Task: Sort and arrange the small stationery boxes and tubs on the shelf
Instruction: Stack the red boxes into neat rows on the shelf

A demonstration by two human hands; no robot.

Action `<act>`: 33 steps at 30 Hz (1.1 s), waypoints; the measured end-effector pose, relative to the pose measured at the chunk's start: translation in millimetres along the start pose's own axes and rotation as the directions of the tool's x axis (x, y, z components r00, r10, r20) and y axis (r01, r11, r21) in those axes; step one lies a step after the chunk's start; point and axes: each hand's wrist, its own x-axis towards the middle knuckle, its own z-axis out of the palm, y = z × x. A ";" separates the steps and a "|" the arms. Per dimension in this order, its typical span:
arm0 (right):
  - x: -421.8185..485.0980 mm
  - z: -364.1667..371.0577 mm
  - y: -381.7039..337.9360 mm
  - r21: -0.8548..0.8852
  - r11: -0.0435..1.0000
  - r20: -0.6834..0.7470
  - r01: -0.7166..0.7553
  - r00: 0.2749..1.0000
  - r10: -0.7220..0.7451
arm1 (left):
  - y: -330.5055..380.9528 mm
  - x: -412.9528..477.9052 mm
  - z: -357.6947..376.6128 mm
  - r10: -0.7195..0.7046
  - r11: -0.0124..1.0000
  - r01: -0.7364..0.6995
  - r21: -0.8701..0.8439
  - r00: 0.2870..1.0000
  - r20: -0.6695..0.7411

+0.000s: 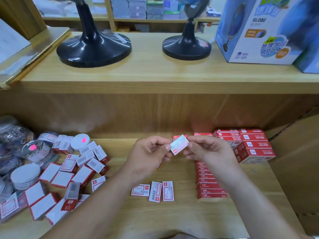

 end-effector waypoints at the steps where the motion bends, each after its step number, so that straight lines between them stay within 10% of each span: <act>1: -0.5 -0.3 0.0 0.013 1.000 -0.012 0.002 1.000 -0.002 | 1.0 -2.3 2.2 -0.007 1.000 0.007 0.000 1.000 0.019; 8: -2.6 1.2 -0.2 0.166 0.985 -0.007 -0.043 0.999 0.045 | -2.4 -10.0 13.6 -0.013 0.996 0.026 -0.091 0.990 0.138; 14: 2.1 2.7 5.0 -0.056 0.998 -0.014 -0.019 1.000 0.018 | -6.2 -11.6 14.5 0.073 0.988 -0.094 0.121 0.983 0.167; 24: 11.3 1.0 2.5 -0.088 0.989 -0.008 -0.117 0.993 0.116 | -10.6 -0.5 5.1 0.018 1.000 -0.018 0.010 1.000 -0.012; 33: 15.9 -1.0 10.0 -0.133 0.991 0.031 -0.032 0.999 0.036 | -24.7 17.0 9.8 -0.027 0.992 0.012 0.122 0.991 0.128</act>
